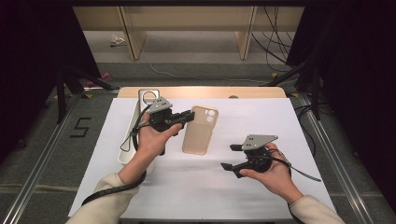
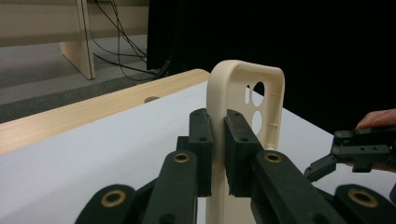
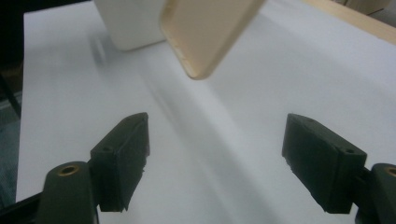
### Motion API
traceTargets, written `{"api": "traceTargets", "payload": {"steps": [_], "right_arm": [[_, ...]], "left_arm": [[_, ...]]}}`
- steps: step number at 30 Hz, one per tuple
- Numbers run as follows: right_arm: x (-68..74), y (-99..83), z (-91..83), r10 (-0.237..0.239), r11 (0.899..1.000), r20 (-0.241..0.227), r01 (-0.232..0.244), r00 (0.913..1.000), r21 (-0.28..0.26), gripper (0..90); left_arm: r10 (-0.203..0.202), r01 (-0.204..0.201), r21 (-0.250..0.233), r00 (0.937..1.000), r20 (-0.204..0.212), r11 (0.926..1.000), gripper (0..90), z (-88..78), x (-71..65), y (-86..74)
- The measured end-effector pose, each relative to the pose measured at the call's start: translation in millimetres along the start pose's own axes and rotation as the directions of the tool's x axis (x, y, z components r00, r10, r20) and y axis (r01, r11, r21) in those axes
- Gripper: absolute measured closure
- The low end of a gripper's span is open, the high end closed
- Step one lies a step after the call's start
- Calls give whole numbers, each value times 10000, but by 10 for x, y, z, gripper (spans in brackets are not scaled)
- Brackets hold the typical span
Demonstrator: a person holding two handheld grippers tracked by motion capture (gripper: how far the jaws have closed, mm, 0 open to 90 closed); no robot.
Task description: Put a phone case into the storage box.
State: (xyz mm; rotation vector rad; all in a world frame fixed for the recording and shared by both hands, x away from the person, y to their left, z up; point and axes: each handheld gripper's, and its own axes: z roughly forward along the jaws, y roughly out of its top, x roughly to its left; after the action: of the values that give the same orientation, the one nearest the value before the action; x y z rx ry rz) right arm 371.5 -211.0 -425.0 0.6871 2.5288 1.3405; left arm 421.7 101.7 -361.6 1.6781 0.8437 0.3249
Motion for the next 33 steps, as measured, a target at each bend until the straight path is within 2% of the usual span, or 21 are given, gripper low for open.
{"api": "traceTargets", "payload": {"steps": [3, 11, 21, 33], "right_arm": [[-49, -41, -47, 331, 9993, 127, -329, 9994, -167, 219], [-106, -109, -164, 662, 9970, 414, -644, 9969, -423, 221], [-137, -192, -221, 911, 9953, 820, -881, 9925, -392, 226], [-141, -237, -263, 1074, 9936, 913, -1036, 9900, -452, 222]], "left_arm": [[56, -57, -176, 10000, -61, 9998, 820, -59, 17, 18], [302, -312, -436, 9993, -242, 9986, 818, -204, 96, 35], [582, -613, -735, 9974, -426, 9954, 818, -370, 191, 103], [672, -732, -975, 9957, -633, 9925, 818, -553, 328, 209]]}}
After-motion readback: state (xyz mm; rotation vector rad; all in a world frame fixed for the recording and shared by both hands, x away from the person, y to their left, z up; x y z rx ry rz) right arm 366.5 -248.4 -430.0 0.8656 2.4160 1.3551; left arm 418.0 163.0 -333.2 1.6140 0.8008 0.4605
